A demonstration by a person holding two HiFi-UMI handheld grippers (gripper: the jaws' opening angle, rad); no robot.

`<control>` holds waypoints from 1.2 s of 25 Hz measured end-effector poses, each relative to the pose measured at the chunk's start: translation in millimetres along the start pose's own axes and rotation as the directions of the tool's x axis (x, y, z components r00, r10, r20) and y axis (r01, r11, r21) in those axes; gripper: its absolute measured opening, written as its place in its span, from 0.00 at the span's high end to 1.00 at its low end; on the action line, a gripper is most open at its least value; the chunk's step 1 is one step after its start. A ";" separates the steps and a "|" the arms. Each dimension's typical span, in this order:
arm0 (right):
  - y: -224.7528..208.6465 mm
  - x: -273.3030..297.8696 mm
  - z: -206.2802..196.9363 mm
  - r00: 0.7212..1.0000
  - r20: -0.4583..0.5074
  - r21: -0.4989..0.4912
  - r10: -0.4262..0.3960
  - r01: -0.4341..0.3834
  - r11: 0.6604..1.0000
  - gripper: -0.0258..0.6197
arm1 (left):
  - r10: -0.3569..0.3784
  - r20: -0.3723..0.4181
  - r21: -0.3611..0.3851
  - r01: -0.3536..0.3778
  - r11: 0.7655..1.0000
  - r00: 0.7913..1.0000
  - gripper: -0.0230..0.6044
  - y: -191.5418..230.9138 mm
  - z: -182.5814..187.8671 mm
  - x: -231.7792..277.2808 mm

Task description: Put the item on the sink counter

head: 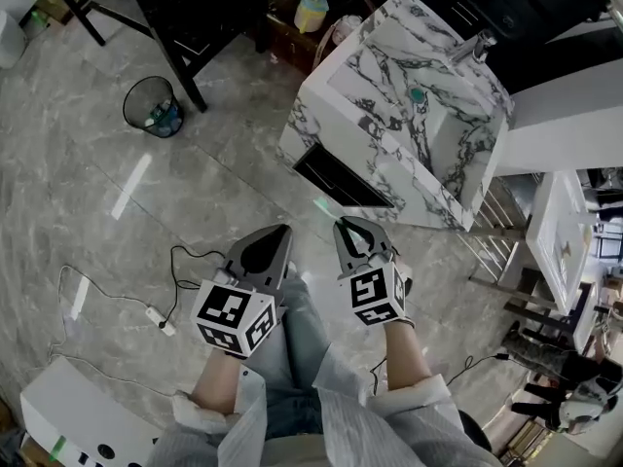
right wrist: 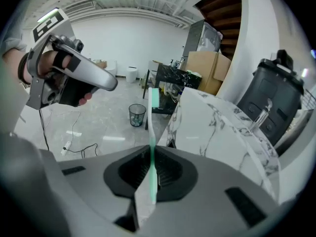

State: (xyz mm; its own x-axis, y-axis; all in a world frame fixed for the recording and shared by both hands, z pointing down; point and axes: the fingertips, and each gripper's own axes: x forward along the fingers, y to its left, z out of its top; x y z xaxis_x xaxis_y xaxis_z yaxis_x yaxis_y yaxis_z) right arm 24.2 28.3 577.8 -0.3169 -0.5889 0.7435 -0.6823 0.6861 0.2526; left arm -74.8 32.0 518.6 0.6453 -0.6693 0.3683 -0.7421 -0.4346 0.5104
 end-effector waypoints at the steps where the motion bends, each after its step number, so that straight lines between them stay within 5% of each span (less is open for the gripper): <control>1: -1.0 10.1 -8.1 1.000 -0.004 0.001 -0.005 0.005 1.000 0.91 | 0.001 -0.003 -0.006 -0.001 1.000 1.000 0.94 5.1 -9.0 5.3; 14: -29.9 149.5 -130.0 0.984 -0.133 -0.069 -0.120 0.112 0.991 0.91 | -0.005 -0.012 -0.020 0.005 1.000 1.000 0.94 61.8 -100.3 74.1; 30: -66.5 265.8 -199.6 0.948 -0.230 -0.266 -0.218 0.154 0.952 0.91 | -0.023 -0.032 -0.005 0.023 1.000 0.999 0.94 104.1 -153.6 127.2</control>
State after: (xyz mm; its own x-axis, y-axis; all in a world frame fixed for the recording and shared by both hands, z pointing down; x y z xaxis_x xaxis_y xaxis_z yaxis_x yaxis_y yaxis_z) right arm 116.8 -88.6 882.3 -0.0002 -0.6099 0.7925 -0.5229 0.6756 0.5198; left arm -42.1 -5.8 737.9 0.6679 -0.6391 0.3813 -0.7260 -0.4471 0.5225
